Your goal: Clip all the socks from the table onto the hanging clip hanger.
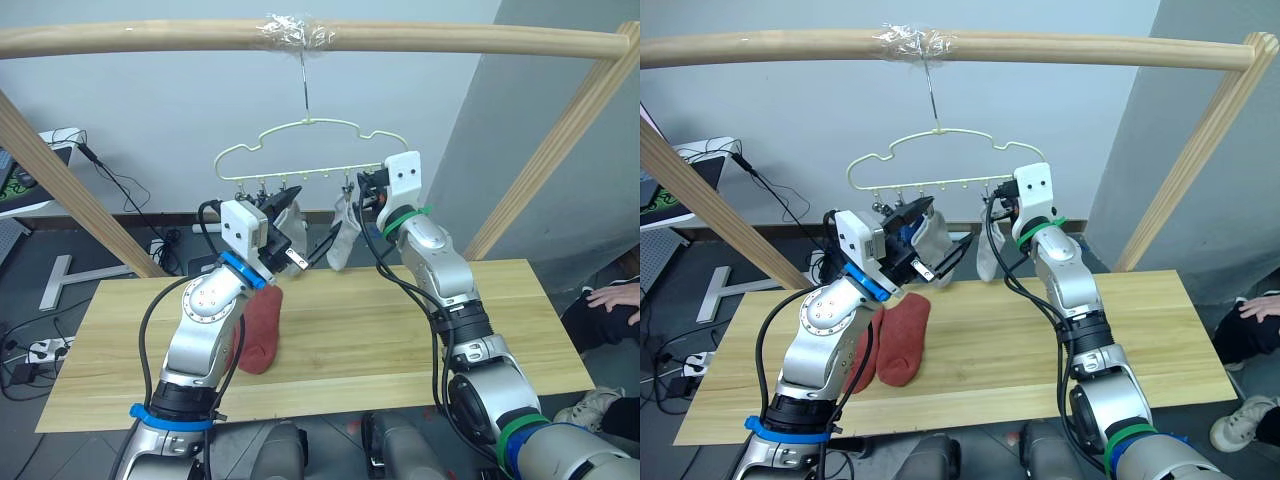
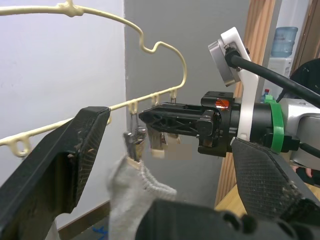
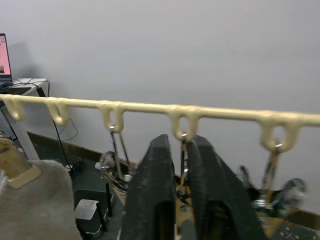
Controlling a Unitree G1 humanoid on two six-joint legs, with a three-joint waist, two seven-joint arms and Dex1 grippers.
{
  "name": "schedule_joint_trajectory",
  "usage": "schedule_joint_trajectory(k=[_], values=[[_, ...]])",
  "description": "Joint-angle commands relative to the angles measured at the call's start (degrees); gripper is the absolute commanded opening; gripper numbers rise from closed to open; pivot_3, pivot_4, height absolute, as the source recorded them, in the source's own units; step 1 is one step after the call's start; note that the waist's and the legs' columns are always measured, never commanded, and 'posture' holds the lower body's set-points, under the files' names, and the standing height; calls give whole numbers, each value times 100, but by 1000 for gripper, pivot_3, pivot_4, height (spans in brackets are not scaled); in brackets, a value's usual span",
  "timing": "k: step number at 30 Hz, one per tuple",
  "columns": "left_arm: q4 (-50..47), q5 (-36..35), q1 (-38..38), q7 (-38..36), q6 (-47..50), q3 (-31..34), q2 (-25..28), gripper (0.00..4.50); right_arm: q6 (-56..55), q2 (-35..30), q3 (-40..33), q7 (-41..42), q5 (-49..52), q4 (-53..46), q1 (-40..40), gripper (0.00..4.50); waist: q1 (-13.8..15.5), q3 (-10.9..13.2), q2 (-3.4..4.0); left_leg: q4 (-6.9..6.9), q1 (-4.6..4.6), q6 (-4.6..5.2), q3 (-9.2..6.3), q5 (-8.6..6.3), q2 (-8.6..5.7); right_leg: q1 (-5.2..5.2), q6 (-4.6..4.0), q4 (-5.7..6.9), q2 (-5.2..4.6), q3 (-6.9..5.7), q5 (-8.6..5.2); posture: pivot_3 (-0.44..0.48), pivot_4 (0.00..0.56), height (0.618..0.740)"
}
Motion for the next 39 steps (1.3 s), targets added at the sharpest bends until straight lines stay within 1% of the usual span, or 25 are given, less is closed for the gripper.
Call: schedule_joint_trajectory(k=[1, 4, 9, 13, 16, 20, 26, 30, 34, 39], values=[[-292, -9, -42, 17, -68, 68, -9, 4500, -120, -10, -82, 39, 43, -70, -149, 8, 0, 0, 0, 0, 0, 0, 0, 0, 0, 0, 0, 0, 0, 0, 0, 83, 178, 740], [-276, 36, 46, 20, -80, 32, -9, 4500, -88, -92, -129, 83, 66, -117, -118, 8, 0, 0, 0, 0, 0, 0, 0, 0, 0, 0, 0, 0, 0, 0, 0, 78, 170, 740], [-26, 354, 504, 45, 126, -65, 169, 4500, 198, -310, -158, 276, 115, -316, -24, 8, 0, 0, 0, -1, 1, 0, 3, 0, -1, 0, 0, -1, 0, 1, 0, 71, 172, 740], [203, 525, 765, 188, 358, -20, 196, 4500, 385, -380, -159, 385, 184, -503, 28, 8, 0, 0, 0, -1, 2, 0, -2, 0, 1, 0, 0, 1, 0, -1, 0, 71, 172, 740], [613, 745, 982, 337, 648, 14, 279, 4500, 589, -425, -159, 457, 243, -692, 87, 8, -3, 0, 0, 0, 3, 0, -1, 0, 0, 1, 1, 0, 1, -3, -1, 63, 177, 740], [1471, 973, 1235, 624, 781, 102, 290, 4500, 834, -471, -133, 505, 305, -954, 203, 8, -4, 0, 1, -2, 3, 1, 3, 0, 0, 0, 1, -3, 0, -8, -1, 53, 184, 740], [2365, 1199, 1080, 987, 720, 180, 273, 4500, 1012, -453, -143, 453, 307, -1117, 260, 8, 19, 0, 0, 0, 2, 1, -5, 0, 2, 0, 1, -1, -1, -9, -1, 53, 184, 740], [2997, 1256, 871, 1047, 628, 143, 201, 4500, 1081, -452, -144, 456, 305, -1163, 282, 8, 16, 0, 0, 1, 3, 1, 2, 0, -1, 2, 1, -3, -1, -11, 0, 44, 189, 740], [3821, 1308, 468, 1068, 292, 31, -97, 4500, 1133, -429, -111, 437, 284, -1208, 297, 8, 33, 0, 0, 1, 1, 1, 3, 0, -3, 1, 1, -4, -4, -14, 0, 44, 189, 740], [4380, 1499, 279, 1072, 314, -26, -64, 4500, 1163, -453, -111, 439, 262, -1225, 302, 8, 42, -1, -1, -1, 4, 1, 1, 0, -1, 1, 0, 0, -4, -13, 0, 44, 189, 740]])
